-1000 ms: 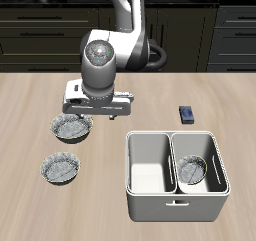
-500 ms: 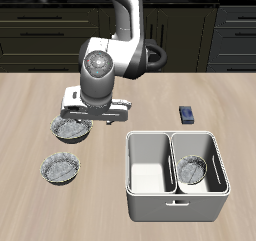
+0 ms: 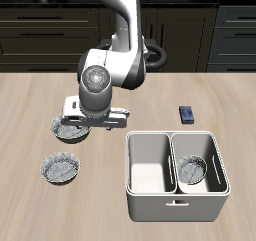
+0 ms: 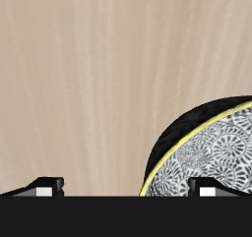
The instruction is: Place the smallest bowl in the left side of the drainer and place the largest bowl in the right side
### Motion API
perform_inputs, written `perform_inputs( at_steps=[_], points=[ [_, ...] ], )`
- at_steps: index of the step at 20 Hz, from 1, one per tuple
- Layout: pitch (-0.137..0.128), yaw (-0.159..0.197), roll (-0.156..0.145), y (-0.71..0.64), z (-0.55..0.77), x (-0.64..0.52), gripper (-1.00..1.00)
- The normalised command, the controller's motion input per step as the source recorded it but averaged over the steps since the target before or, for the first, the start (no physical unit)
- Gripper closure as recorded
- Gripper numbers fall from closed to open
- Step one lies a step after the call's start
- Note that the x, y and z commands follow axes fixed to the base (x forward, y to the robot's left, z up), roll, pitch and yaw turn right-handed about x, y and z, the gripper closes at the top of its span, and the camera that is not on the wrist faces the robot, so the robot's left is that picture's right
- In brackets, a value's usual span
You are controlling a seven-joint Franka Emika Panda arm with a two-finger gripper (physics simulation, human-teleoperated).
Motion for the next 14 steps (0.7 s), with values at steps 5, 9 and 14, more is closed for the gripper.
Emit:
perform_inputs(
  at_steps=[5, 9, 14],
  points=[
    [0.042, -0.027, -0.001, -0.01, -0.15, -0.03, 1.00],
    [-0.015, -0.026, -0.013, -0.07, 0.11, 0.01, 1.00],
    [-0.013, -0.008, 0.004, 0.04, 0.11, -0.01, 1.00]
  ],
)
